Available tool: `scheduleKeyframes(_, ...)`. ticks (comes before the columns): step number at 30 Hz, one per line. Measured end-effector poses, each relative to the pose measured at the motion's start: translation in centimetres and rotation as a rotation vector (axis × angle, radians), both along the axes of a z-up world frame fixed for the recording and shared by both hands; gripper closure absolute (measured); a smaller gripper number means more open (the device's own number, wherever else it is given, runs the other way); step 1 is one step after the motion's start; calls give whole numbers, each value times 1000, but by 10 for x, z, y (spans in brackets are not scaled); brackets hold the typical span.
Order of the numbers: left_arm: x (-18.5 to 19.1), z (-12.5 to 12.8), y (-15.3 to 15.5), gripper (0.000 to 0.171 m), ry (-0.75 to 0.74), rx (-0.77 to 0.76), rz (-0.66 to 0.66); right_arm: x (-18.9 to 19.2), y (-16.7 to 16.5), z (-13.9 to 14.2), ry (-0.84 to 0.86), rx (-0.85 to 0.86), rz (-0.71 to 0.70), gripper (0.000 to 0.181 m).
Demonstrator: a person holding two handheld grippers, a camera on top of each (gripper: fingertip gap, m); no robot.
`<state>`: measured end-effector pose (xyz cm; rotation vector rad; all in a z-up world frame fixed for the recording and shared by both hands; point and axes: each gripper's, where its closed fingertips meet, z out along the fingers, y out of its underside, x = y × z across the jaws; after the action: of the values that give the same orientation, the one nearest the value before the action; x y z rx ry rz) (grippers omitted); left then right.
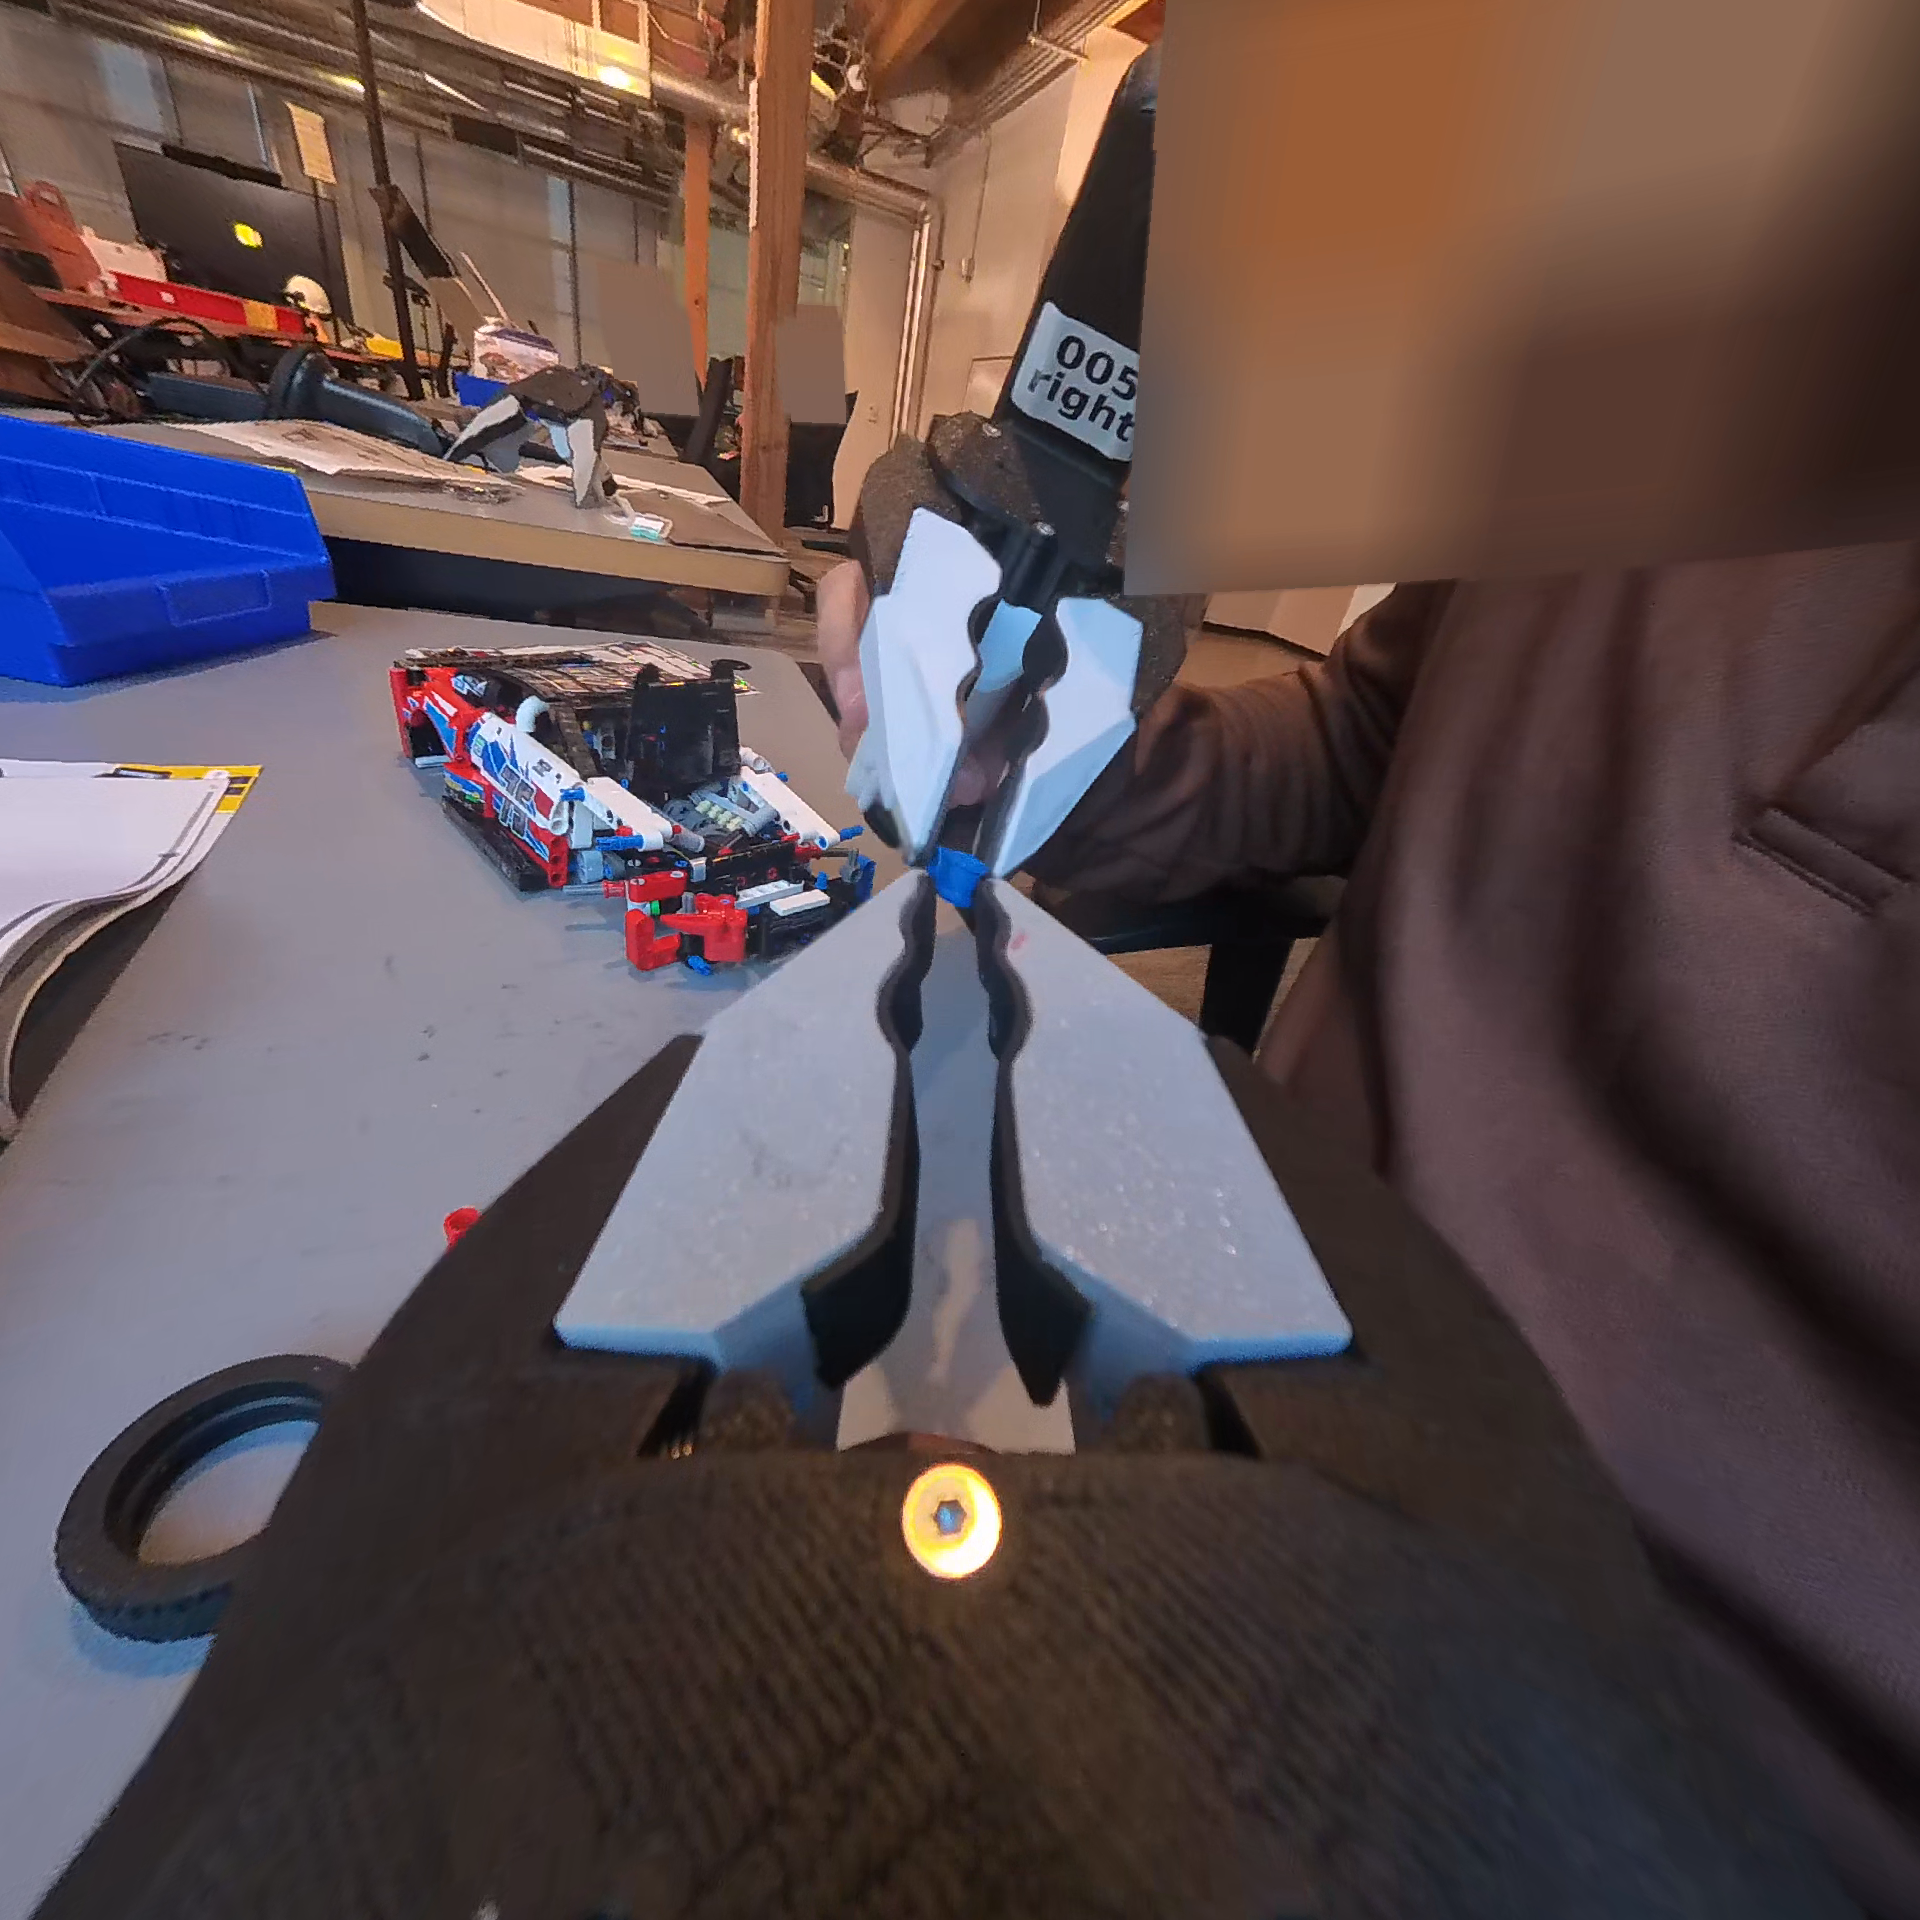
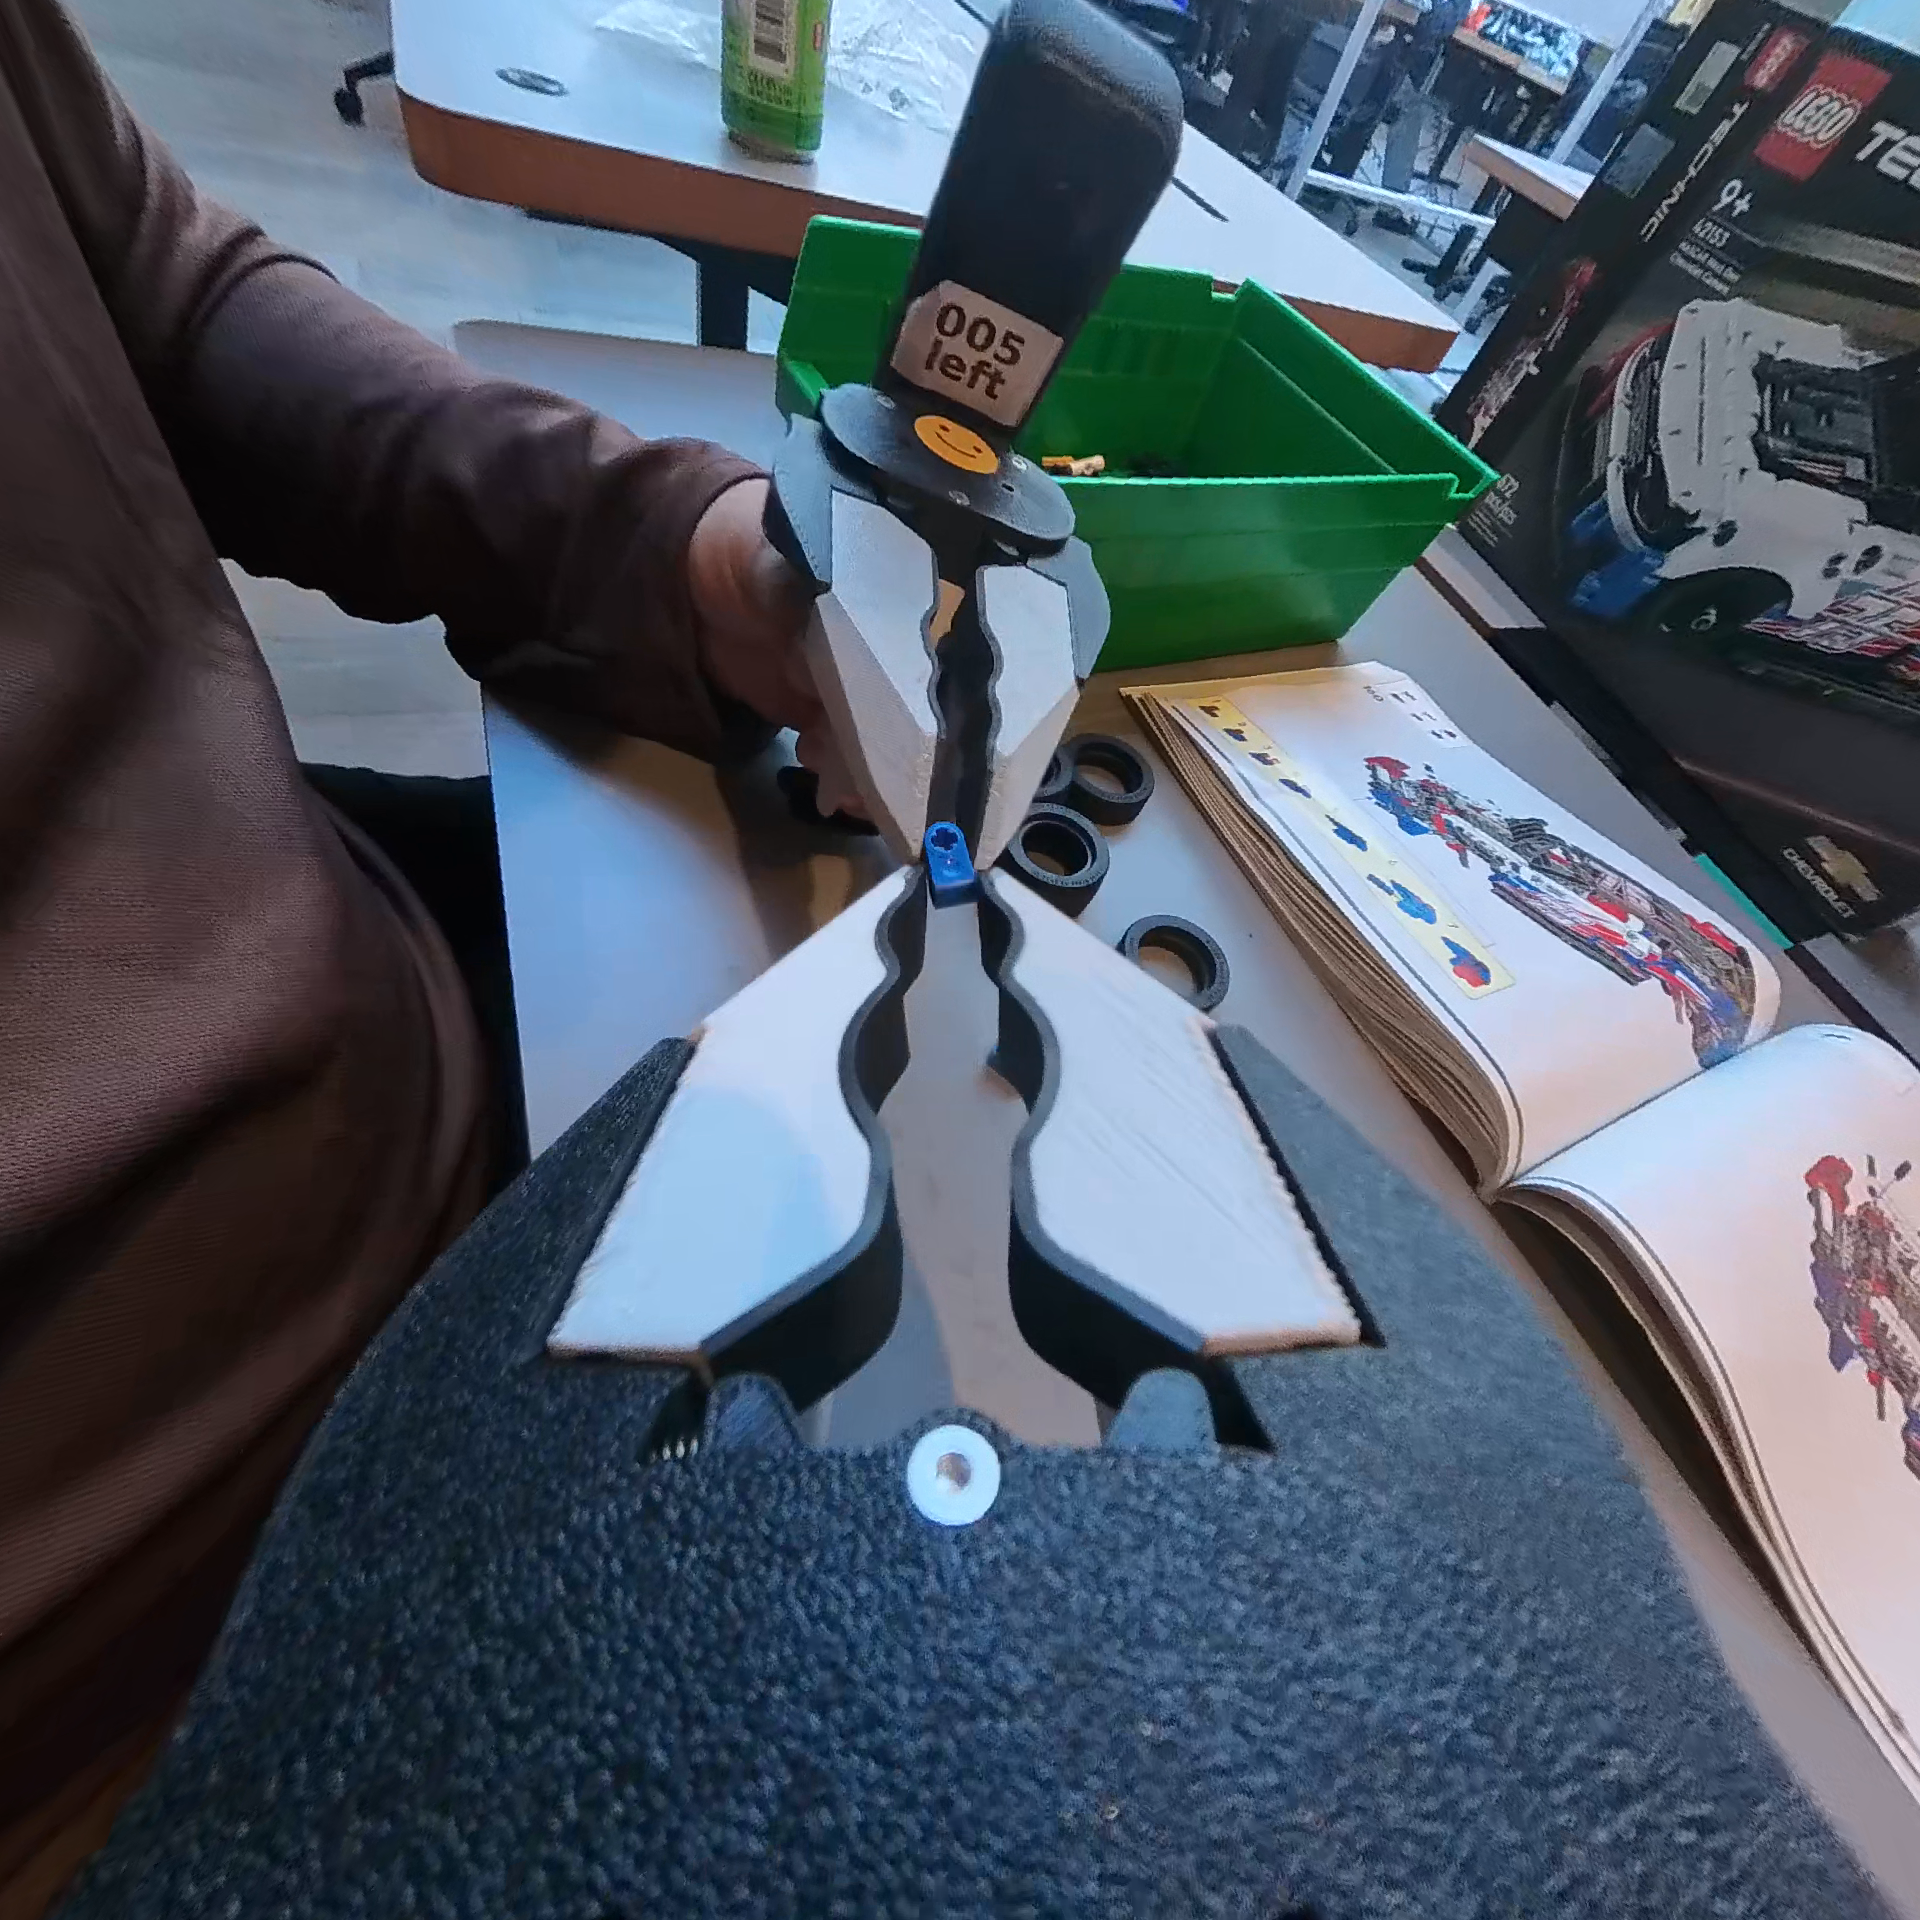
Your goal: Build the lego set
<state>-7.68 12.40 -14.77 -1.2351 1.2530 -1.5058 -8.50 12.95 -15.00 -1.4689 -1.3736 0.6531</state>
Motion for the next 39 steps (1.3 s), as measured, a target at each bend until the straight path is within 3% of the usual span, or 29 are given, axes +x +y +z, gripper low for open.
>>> scheduleKeyframes(7, -2, -5, 4, 167, 12, -44, 2, -1, 3, -5, 41, -48, -24, 174)
scheduleKeyframes(11, -20, -13, 16, 162, 57, -116, 124, 4, 14, -30, 81, -224, -136, 174)
scheduleKeyframes(14, -35, -36, 29, 163, 217, -143, 294, 14, 23, -64, -12, -310, -242, 174)
scheduleKeyframes(17, -46, -65, 36, 161, 432, -102, 412, 17, 29, -74, -64, -313, -296, 174)
scheduleKeyframes(22, -32, -100, 39, 151, 672, -28, 439, 20, 38, -81, -78, -339, -352, 174)
scheduleKeyframes(25, -18, -110, 38, 152, 738, -8, 409, 20, 41, -87, -79, -377, -372, 174)
scheduleKeyframes(31, -4, -117, 30, 153, 781, 8, 354, 21, 40, -96, -117, -375, -374, 174)
scheduleKeyframes(39, -14, -113, 44, 152, 768, 61, 428, 24, 40, -91, -112, -336, -334, 174)
